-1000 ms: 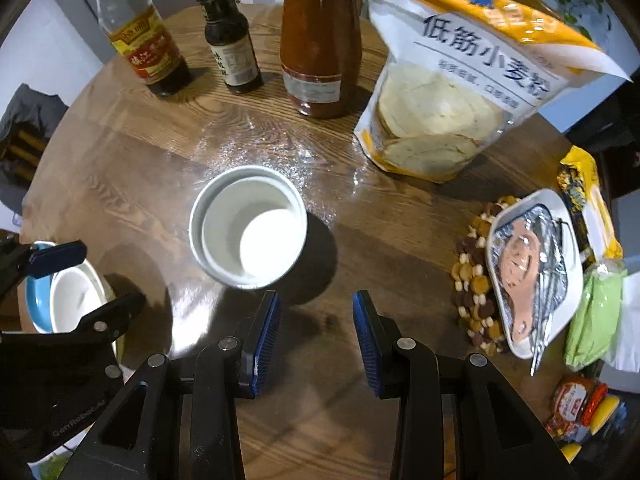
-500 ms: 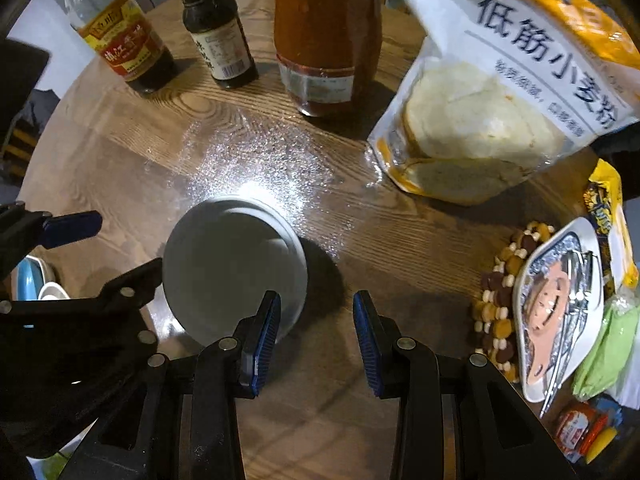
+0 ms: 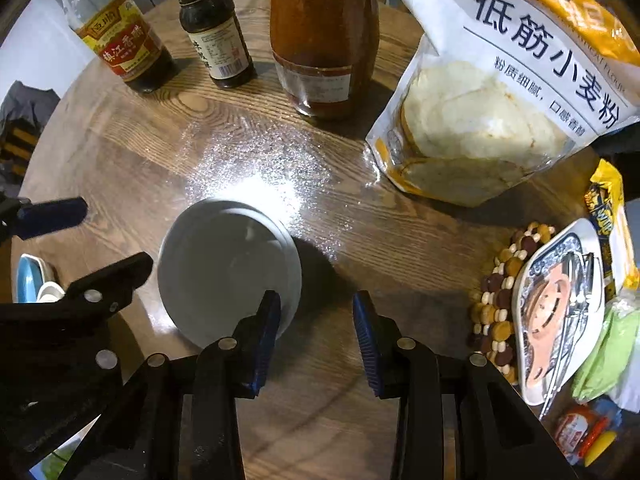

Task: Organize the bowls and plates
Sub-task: 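Move the right gripper to the small white cup and grasp its rim, then carry the white cup with the right gripper over the nested bowls, then lower the white cup into the nested bowls and open the right gripper, then withdraw the right gripper from the nested bowls, then grasp the rim of the nested white bowls with both grippers, then lift the nested white bowls with both grippers over the blue plate stack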

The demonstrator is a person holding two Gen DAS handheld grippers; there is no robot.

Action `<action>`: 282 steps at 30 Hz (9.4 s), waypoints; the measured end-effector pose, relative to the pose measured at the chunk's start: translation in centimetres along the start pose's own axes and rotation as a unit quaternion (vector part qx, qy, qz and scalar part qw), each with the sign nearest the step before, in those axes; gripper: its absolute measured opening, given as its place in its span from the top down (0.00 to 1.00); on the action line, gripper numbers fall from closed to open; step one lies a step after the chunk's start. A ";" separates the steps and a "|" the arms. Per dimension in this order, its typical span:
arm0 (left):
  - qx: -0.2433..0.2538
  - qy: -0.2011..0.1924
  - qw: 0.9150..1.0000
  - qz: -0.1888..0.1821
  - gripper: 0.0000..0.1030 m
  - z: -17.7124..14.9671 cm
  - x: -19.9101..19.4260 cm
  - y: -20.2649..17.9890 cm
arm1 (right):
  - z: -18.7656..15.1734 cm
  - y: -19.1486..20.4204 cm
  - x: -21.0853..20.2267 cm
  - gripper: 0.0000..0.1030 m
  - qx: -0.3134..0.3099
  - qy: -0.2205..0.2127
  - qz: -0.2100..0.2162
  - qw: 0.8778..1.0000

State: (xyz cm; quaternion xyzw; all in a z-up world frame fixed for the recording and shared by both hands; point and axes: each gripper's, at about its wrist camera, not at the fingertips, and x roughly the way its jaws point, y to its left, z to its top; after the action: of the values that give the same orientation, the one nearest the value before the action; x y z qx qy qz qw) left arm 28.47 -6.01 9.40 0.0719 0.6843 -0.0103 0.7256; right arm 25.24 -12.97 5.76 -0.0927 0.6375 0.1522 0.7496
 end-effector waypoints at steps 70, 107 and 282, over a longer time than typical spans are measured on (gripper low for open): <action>-0.212 -0.016 0.973 -0.085 0.91 -18.2 -3.5 14.1 | -5.3 19.7 -6.7 0.86 -0.152 0.002 0.117 0.981; -0.236 0.033 0.966 -0.097 0.90 -19.7 1.6 13.5 | -6.3 20.0 -1.8 0.87 -0.138 0.059 0.115 0.982; -0.349 -0.117 0.930 -0.006 0.98 -29.2 -3.3 22.6 | -6.0 28.5 -3.6 0.89 -0.181 -0.035 0.121 0.975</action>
State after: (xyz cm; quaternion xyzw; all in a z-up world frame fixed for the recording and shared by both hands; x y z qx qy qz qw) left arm 1.90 19.57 13.13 -0.1913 0.5552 0.2165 0.7799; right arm 9.31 11.34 9.82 -0.1439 0.5788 0.3580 0.7184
